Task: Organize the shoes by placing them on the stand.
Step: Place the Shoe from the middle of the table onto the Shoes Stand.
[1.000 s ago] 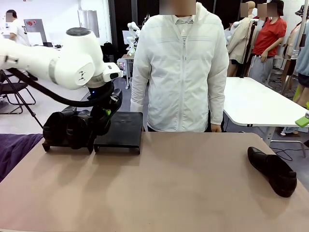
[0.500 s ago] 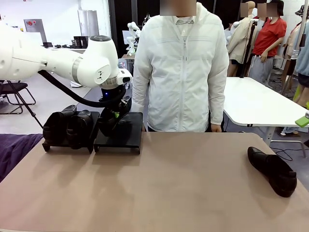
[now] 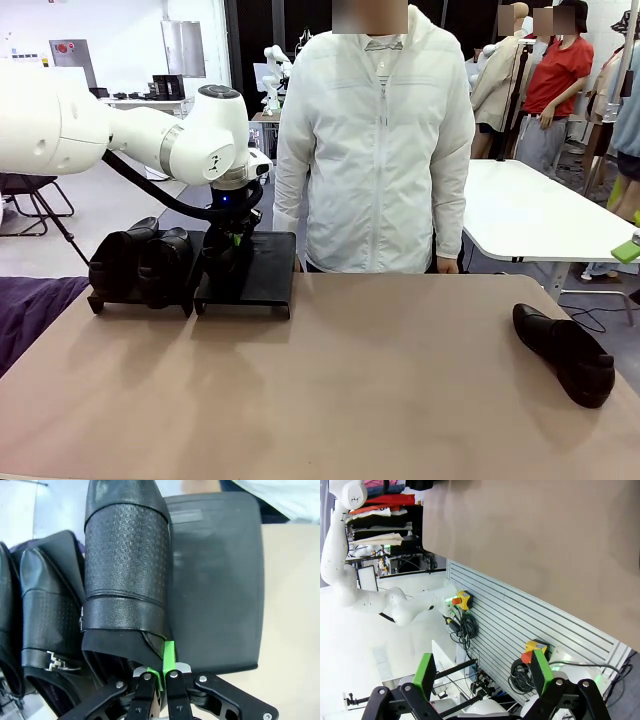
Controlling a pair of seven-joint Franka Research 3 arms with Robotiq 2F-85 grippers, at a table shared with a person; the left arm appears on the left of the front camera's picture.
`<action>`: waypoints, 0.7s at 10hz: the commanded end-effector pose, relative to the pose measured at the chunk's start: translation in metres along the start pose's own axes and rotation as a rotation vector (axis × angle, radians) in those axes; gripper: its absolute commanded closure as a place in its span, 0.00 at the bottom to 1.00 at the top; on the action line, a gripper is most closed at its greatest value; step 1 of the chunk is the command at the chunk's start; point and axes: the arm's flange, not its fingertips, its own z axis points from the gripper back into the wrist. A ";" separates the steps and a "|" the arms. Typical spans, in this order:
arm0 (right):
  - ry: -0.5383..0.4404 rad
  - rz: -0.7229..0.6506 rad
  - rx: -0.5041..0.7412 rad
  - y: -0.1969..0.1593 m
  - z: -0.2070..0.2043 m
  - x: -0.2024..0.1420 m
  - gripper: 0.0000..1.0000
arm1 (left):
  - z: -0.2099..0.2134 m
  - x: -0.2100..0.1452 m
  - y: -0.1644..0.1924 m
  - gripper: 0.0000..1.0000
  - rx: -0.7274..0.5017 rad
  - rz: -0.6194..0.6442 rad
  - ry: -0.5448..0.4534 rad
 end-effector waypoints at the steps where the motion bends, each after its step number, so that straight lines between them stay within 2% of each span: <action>1: 0.007 0.026 -0.006 -0.001 0.004 -0.001 0.00 | -0.002 0.001 0.000 1.00 0.047 0.041 0.015; 4: 0.007 0.026 -0.006 -0.001 0.004 -0.001 0.00 | -0.012 0.001 0.002 1.00 0.058 0.046 -0.008; 5: 0.007 0.026 -0.006 -0.001 0.004 -0.001 0.00 | -0.014 0.001 0.002 0.44 0.069 0.051 -0.014; 6: 0.007 0.026 -0.006 -0.001 0.004 -0.001 0.00 | -0.013 -0.001 0.001 0.00 0.064 0.041 -0.017; 7: 0.007 0.026 -0.006 -0.001 0.004 -0.001 0.00 | -0.008 -0.002 -0.001 0.00 0.067 0.032 -0.025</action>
